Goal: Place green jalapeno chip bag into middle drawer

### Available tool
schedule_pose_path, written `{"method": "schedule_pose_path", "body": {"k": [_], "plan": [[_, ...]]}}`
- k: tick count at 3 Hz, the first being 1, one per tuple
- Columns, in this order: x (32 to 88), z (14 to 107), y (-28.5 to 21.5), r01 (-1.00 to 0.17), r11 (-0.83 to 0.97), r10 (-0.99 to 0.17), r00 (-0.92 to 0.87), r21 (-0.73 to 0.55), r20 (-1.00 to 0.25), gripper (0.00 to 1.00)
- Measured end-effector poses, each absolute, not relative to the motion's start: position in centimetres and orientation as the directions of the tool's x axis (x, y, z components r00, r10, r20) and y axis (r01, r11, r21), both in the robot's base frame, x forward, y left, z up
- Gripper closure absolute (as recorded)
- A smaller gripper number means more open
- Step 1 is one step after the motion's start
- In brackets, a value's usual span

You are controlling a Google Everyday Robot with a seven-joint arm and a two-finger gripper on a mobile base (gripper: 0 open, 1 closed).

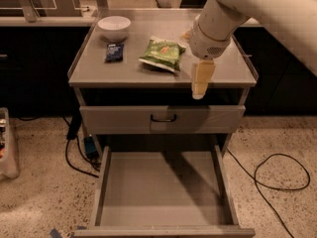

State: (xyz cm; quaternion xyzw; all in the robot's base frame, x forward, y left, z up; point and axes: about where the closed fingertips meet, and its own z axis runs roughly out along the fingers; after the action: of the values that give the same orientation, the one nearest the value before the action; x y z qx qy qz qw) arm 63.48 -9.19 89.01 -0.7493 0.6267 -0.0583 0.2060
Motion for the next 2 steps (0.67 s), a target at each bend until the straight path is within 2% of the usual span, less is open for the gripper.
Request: {"method": "schedule_pose_path", "body": {"k": [2], "plan": [[69.7,88.6,-8.8,-0.89,-0.19,-0.955,0.266,-0.414,-0.134,0.0]]}}
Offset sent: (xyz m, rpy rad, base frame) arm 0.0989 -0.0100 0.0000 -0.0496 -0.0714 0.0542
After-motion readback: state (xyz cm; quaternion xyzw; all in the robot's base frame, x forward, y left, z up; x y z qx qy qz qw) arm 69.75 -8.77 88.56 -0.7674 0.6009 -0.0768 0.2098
